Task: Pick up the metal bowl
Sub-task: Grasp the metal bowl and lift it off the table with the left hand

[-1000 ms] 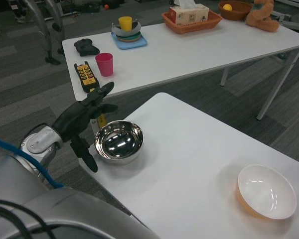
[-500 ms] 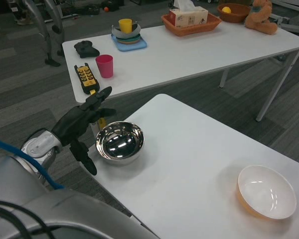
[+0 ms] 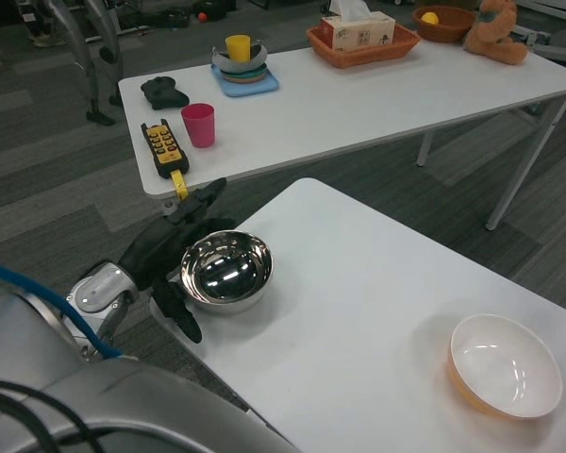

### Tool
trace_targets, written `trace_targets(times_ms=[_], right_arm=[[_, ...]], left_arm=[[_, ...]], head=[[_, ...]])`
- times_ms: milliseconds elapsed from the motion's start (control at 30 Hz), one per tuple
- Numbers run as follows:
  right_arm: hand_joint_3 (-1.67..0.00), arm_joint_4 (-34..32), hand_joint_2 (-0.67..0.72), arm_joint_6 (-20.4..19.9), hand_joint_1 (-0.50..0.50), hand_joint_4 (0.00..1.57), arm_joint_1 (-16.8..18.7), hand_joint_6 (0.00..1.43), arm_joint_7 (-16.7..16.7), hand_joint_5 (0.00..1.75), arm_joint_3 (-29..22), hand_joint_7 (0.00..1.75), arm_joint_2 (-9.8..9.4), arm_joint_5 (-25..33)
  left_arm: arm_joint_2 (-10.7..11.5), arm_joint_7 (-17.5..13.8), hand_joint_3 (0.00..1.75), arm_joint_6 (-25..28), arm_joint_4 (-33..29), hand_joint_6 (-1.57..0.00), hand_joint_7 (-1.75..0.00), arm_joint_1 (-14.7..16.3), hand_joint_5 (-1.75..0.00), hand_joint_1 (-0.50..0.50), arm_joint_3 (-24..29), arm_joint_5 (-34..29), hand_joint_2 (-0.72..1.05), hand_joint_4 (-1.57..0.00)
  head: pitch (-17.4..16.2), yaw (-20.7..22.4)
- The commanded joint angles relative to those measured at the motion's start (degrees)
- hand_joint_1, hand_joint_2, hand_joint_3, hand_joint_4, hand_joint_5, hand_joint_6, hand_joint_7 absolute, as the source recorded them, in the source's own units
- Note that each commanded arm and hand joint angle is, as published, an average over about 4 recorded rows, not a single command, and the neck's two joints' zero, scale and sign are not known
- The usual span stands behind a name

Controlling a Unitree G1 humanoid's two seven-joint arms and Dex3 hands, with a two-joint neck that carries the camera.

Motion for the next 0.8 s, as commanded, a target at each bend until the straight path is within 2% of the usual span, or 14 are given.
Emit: trace_targets(times_ms=[33, 400, 800], right_arm=[[0.00, -0.62, 0.72, -0.68, -0.46, 0.00, 0.17, 0.00, -0.13, 0.00, -0.56, 0.00, -0.44, 0.22], [0.00, -0.95, 0.72, -0.77, -0.46, 0.00, 0.13, 0.00, -0.13, 0.00, -0.58, 0.00, -0.41, 0.22], [0.00, -0.95, 0.69, -0.77, -0.46, 0.00, 0.13, 0.00, -0.13, 0.00, -0.58, 0.00, -0.22, 0.20]], left_arm=[[-0.77, -0.25, 0.00, -2.22, 2.32, 0.00, -0.07, -0.95, -0.72, -0.50, -0.15, -0.86, -0.19, -0.07], [-1.47, -0.25, 0.00, -5.14, 6.98, 0.00, -0.07, -2.36, -0.72, -0.50, -0.61, -1.70, -0.19, -0.11], [-2.33, -0.25, 0.00, -6.99, 9.95, 0.00, -0.07, -3.04, -0.72, -0.50, -3.21, -5.52, -0.19, -0.11]], head=[[-0.12, -0.13], [-0.94, 0.23], [-1.43, 0.35]])
